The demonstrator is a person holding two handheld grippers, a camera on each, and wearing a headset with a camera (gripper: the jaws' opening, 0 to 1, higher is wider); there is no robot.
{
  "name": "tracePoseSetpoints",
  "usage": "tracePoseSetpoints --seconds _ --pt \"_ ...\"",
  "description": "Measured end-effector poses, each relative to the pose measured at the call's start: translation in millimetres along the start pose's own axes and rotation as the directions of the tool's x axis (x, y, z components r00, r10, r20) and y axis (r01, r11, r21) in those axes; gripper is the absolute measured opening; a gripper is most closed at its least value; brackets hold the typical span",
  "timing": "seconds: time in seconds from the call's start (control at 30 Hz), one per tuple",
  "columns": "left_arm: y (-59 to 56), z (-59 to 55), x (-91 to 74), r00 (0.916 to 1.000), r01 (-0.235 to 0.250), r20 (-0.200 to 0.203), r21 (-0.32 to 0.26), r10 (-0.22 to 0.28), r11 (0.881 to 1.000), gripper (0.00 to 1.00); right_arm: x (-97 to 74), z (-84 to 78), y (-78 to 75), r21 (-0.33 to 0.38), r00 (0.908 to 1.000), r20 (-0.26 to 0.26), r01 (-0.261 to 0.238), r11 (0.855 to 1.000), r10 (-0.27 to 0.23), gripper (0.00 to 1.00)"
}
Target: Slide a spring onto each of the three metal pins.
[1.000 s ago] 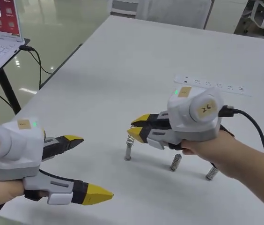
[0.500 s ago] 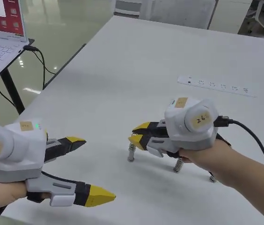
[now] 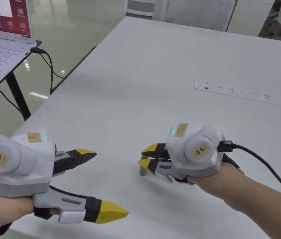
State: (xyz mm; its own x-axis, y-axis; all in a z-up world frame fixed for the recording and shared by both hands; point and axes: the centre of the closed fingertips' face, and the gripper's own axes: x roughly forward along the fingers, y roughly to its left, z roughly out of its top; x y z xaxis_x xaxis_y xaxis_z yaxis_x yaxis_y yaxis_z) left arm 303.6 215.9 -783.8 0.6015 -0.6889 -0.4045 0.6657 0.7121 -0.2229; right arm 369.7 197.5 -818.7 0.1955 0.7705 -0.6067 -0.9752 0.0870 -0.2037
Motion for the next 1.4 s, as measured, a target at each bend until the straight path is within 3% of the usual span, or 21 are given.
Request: tracePoseSetpoints --seconds 0.07,0.33,0.4,0.67,0.93,1.1,1.4 --pt "0.0 1.4 0.7 1.0 -0.001 0.004 0.003 0.001 1.0 0.94 0.0 4.7 -2.2 -0.006 0.9994 0.032 0.011 1.0 -0.011 0.08" --pt "0.9 7.0 4.6 1.0 0.002 0.008 0.009 -0.002 1.0 0.94 -4.9 6.7 -4.0 0.037 0.9996 0.023 0.013 0.999 -0.014 0.14" --pt "0.0 9.9 5.3 1.0 0.003 0.008 0.014 -0.003 1.0 0.94 -8.7 13.2 -8.0 0.035 0.9982 0.05 0.031 0.999 -0.032 0.23" --pt "-0.9 24.6 7.3 0.9999 0.001 0.012 0.031 -0.001 1.0 0.94 -37.4 27.5 -9.3 0.109 0.9916 0.123 0.026 0.994 -0.039 0.23" --pt "-3.2 39.8 12.5 0.9988 -0.015 0.047 0.053 0.013 0.998 0.95 -56.5 11.4 -6.2 0.18 0.9888 0.132 0.045 0.983 -0.069 0.28" --pt "-6.9 46.1 15.0 0.9988 -0.01 0.048 0.078 0.007 0.997 0.95 -69.5 5.0 0.9 0.218 0.9862 0.138 0.06 0.974 -0.091 0.34" --pt "-17.5 47.8 18.8 0.9992 0.007 0.039 0.116 -0.012 0.993 0.96 -98.1 -4.3 1.4 0.269 0.9748 0.165 0.103 0.958 -0.151 0.51"
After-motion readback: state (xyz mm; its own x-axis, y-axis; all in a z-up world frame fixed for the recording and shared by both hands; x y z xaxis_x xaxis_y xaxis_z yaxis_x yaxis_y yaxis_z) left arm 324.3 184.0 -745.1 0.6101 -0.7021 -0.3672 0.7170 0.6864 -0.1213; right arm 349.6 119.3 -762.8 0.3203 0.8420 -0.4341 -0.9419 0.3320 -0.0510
